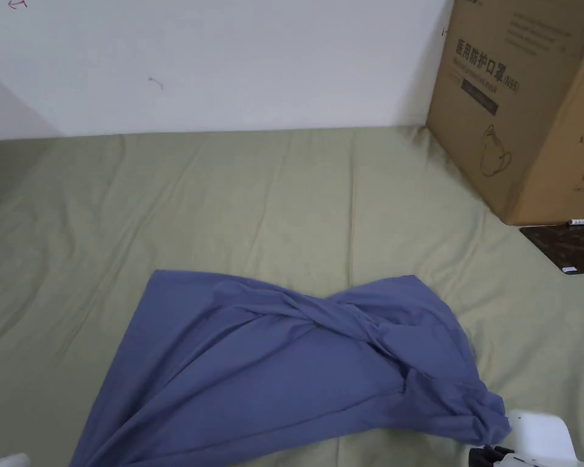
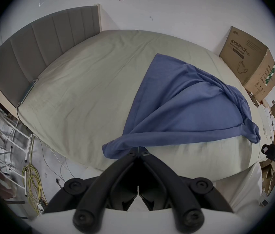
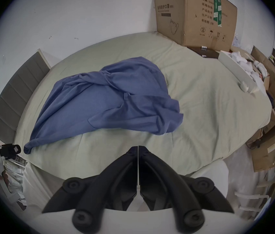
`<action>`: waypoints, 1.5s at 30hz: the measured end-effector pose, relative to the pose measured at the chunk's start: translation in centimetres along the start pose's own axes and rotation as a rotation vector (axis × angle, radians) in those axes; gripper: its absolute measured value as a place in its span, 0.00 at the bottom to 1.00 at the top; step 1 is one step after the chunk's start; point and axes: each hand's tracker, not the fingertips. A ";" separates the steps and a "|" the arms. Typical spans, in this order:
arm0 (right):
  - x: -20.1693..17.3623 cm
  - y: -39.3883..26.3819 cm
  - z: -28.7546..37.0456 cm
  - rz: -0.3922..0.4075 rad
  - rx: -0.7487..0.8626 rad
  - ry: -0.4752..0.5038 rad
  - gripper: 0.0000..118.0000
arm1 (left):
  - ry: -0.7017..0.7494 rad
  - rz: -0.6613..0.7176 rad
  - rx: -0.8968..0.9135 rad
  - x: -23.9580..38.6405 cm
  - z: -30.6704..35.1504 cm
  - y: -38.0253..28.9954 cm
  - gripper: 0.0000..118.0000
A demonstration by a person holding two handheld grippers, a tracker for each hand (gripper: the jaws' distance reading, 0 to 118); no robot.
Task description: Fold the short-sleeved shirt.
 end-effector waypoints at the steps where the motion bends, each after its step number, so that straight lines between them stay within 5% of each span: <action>1: 0.0 0.1 -0.1 -0.004 -0.006 0.009 0.01 | 0.003 -0.003 -0.004 -0.1 0.0 0.1 0.00; 9: -0.4 1.7 -0.3 0.041 0.004 0.002 0.01 | -0.005 -0.006 0.024 0.7 0.0 3.4 0.00; 16: -0.7 4.4 -1.2 0.029 0.014 0.021 0.01 | -0.058 -0.074 0.111 4.5 -2.6 12.8 0.00; 25: -1.8 6.4 -3.3 0.032 -0.016 0.037 0.01 | -0.087 -0.116 0.133 8.9 -12.6 27.9 0.00; 33: -1.4 6.2 -5.0 -0.012 -0.072 0.027 0.01 | -0.066 -0.060 -0.037 9.8 -23.0 30.6 0.01; 40: -0.8 6.8 -6.0 -0.041 -0.105 0.017 0.01 | -0.070 -0.026 -0.118 9.9 -27.9 32.0 0.89; 45: -1.1 7.0 -6.4 -0.021 -0.116 0.004 0.01 | -0.112 -0.051 -0.152 11.1 -29.3 31.5 0.93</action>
